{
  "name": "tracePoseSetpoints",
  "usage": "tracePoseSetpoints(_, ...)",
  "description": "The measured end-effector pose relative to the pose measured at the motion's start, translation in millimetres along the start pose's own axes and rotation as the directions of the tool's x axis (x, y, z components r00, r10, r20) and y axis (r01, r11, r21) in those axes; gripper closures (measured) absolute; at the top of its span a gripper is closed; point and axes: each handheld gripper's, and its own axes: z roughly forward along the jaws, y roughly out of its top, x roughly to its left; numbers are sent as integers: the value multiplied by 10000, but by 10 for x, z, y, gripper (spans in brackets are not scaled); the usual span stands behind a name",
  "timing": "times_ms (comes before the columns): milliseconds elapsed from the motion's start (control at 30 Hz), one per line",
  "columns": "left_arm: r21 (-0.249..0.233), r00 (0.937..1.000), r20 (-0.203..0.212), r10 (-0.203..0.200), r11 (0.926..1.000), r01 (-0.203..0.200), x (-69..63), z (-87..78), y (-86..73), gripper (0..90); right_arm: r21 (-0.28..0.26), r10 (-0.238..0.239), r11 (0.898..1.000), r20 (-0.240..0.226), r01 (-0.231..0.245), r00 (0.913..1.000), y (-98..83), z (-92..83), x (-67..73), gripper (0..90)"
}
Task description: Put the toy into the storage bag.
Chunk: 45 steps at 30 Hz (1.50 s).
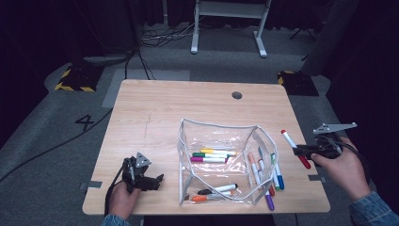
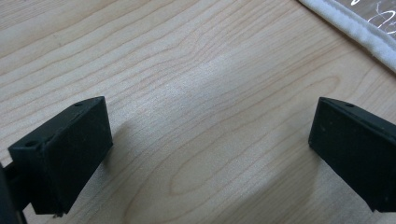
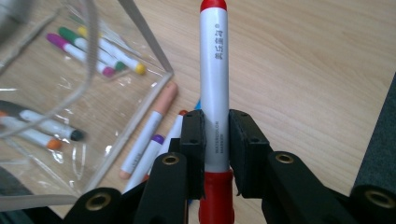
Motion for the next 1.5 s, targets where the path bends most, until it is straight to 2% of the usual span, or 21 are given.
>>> tracePoseSetpoints(200,3,10000,0,1,10000,-1,0,0,0,0,-318,-296,9991,-198,290,9994,108,-193,131,767)
tracePoseSetpoints(233,-1,10000,1,-4,10000,4,0,0,0,0,-474,-429,9980,-340,413,9985,149,-264,195,767)
tracePoseSetpoints(333,1,10000,0,1,10000,-1,0,0,0,0,-585,-721,9959,-539,689,9959,207,-336,294,767)
tracePoseSetpoints(467,18,10000,-3,14,10000,-14,-1,-3,-3,0,-642,-1318,9899,-936,1261,9869,334,-415,477,767)
tracePoseSetpoints(600,31,10000,7,15,10000,-15,-3,-6,-5,0,-758,-1963,9793,-1297,1876,9719,488,-467,687,767)
tracePoseSetpoints(767,19,10000,3,27,10000,-27,-1,-4,-3,0,-810,-2707,9623,-1935,2597,9430,654,-454,958,767)
tracePoseSetpoints(867,-3,10000,6,-1,10000,1,-2,1,0,0,-815,-3176,9482,-2251,3070,9211,740,-409,1111,767)
tracePoseSetpoints(967,9,10000,12,9,10000,-9,0,3,3,0,-724,-3591,9329,-2632,3528,8954,819,-336,1267,767)
tracePoseSetpoints(1100,9,10000,27,27,10000,-27,2,5,6,0,-425,-4196,9032,-2964,4270,8580,920,-199,1478,767)
tracePoseSetpoints(1167,17,10000,26,15,10000,-15,1,4,6,0,-250,-4513,8832,-3167,4683,8343,965,-110,1578,767)
tracePoseSetpoints(1267,16,10000,14,47,10000,-47,4,4,7,0,137,-4778,8584,-3425,5128,8089,1012,52,1709,767)
tracePoseSetpoints(1300,14,10000,13,45,10000,-45,3,4,7,0,336,-4762,8543,-3491,5187,8071,1020,104,1751,767)
tracePoseSetpoints(1400,10,10000,25,27,10000,-27,2,5,6,0,767,-4896,8312,-3682,5506,7904,1035,267,1852,767)
tracePoseSetpoints(1433,10,10000,25,27,10000,-27,2,5,6,0,767,-4896,8312,-3682,5506,7904,1035,267,1852,767)
tracePoseSetpoints(1467,13,10000,13,43,10000,-43,3,4,7,0,1110,-4916,8155,-3851,5680,7810,1034,376,1921,767)
tracePoseSetpoints(1500,15,10000,11,48,10000,-48,3,4,7,0,1239,-4924,8088,-3918,5748,7772,1032,423,1946,767)
